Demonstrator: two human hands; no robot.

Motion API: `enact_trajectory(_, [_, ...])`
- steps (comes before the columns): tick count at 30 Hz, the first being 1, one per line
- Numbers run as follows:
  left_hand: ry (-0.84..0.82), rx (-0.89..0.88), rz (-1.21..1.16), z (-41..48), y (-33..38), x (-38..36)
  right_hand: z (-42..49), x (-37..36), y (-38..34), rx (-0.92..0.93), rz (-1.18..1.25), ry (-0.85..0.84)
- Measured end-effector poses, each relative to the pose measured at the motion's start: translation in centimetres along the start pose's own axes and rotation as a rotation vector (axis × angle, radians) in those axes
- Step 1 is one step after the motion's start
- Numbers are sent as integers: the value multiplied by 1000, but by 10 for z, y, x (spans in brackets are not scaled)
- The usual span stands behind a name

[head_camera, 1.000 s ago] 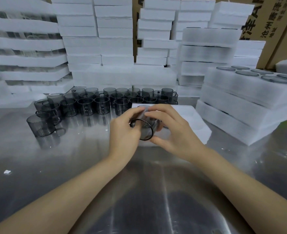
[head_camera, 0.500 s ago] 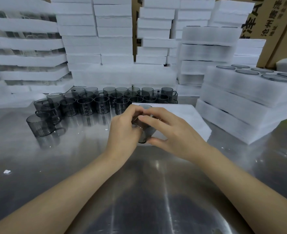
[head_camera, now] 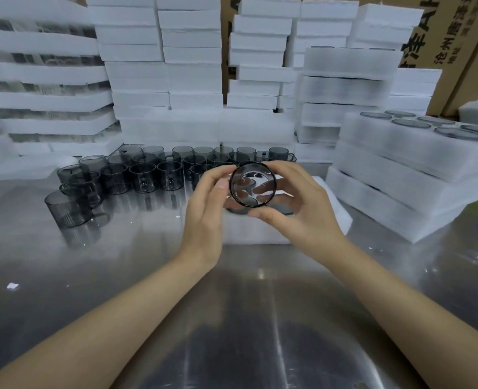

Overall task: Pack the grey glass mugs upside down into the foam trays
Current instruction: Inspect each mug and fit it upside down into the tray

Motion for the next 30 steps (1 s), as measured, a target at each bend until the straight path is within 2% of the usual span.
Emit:
enact_trajectory(6, [-47,54,-30,1,4,-2,1,2,3,0,11,16])
enact_trajectory(13, [-55,85,16,1,3,-2,1,2,2,140,-76,37])
enact_trajectory(23, [24,48,277,3,2,-1,-2,-3,3,265,-245,-15])
enact_trajectory(30, [46,63,290,8,3,1,-1,-7,1,340,-350,-39])
Point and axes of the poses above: each hand's wrist, its own z-axis towards the middle knuckle, its own x-axis out of the back of the hand, y = z × x, the point moved 2 cm from there along z, towards the middle knuckle, and after that the axes turned 3 degrees about x, right-handed, at the moved point
